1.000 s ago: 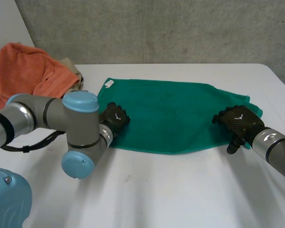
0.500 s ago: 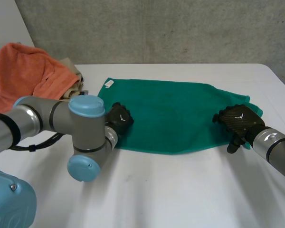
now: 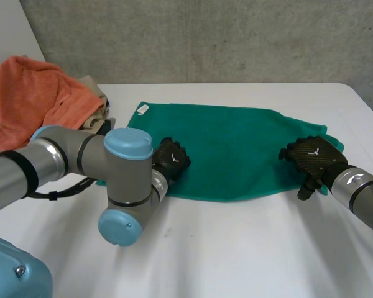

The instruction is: Fold the laundry.

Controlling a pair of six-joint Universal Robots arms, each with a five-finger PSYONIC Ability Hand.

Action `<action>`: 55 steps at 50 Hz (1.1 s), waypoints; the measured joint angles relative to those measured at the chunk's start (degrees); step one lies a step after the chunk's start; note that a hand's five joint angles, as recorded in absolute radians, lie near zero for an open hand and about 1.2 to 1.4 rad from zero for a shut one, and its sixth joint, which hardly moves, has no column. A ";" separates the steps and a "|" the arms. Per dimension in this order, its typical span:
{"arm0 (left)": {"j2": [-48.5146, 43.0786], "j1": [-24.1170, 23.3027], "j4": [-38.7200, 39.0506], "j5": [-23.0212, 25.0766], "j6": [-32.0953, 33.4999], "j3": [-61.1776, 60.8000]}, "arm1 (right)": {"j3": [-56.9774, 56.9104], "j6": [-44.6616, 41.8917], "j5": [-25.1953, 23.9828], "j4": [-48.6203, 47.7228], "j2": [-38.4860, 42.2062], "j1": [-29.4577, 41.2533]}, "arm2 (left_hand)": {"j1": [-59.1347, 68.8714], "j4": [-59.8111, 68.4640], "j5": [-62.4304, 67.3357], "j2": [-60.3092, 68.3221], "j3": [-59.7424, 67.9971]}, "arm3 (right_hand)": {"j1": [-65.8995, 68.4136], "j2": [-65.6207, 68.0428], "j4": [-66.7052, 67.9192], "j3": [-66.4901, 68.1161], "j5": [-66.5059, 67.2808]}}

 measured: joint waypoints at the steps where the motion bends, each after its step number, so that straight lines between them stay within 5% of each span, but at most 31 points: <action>1: 0.04 0.08 -0.30 0.08 -0.52 0.03 | 0.00 0.00 0.00 0.00 0.00 0.00 | 0.00 0.00 0.01 0.00 0.00 | 0.00 0.00 0.00 0.00 -0.01; 29: 2.30 12.32 -10.60 6.55 -14.52 -0.53 | 0.43 0.04 -0.19 -0.36 -0.14 0.21 | 0.00 -0.28 -0.42 -0.22 0.00 | 0.00 0.00 0.00 0.00 0.00; 55: 2.55 13.13 -9.62 5.66 -14.52 -1.30 | 0.83 0.00 -0.18 -0.53 -0.53 0.42 | 0.00 -0.55 -0.77 -0.58 -0.01 | 0.00 0.00 0.00 0.00 0.00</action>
